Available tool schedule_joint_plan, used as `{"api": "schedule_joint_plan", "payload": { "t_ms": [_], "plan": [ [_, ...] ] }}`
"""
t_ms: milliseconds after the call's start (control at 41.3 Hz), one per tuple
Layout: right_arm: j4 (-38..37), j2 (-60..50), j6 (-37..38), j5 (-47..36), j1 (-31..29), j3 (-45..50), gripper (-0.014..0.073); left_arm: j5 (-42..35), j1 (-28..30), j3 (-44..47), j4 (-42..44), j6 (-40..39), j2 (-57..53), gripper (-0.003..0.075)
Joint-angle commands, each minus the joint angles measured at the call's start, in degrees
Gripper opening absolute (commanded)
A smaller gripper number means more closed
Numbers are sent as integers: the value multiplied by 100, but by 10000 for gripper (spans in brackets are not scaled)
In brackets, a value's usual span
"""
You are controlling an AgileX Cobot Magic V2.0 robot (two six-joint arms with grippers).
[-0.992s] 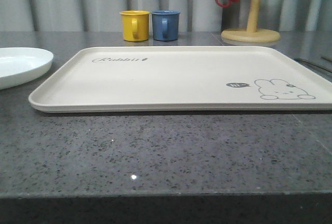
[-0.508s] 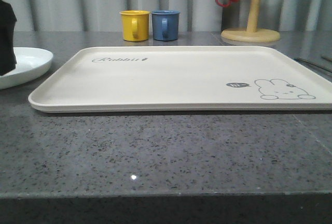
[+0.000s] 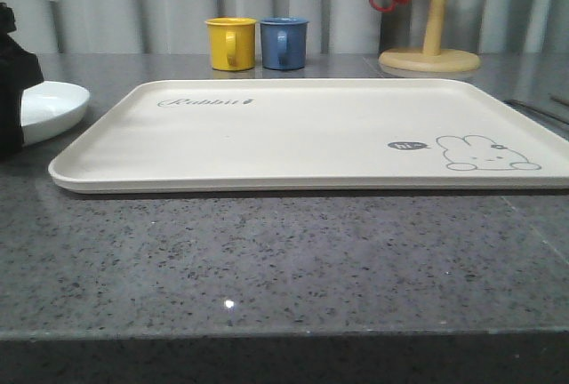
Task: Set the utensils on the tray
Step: 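Grasp the rim of the white plate with the left gripper, then lift the white plate and lower it onto the tray with the left gripper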
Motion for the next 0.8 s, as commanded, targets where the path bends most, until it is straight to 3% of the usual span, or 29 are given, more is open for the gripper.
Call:
{"api": "schedule_joint_plan", "payload": {
  "t_ms": [0,73,363,484,774],
  "plan": [
    [38,58,-8,-472,-40,-205,517,-27,-43,-180,58,-2,-201,53],
    [38,58,-8,-472,-40,-205,517,-27,-43,-180,91,-2,-214,-16],
    [38,58,-8,-472,-40,-205,517,374,-243,-800,501,-71,-445,-18],
    [38,58,-8,-472,-40,-205,517,457,-668,-1347,928,-103,-456,-18],
    [38,58,-8,-472,-40,-205,517,281,-2009,-2049,955,-118,-445,-18]
  ]
}}
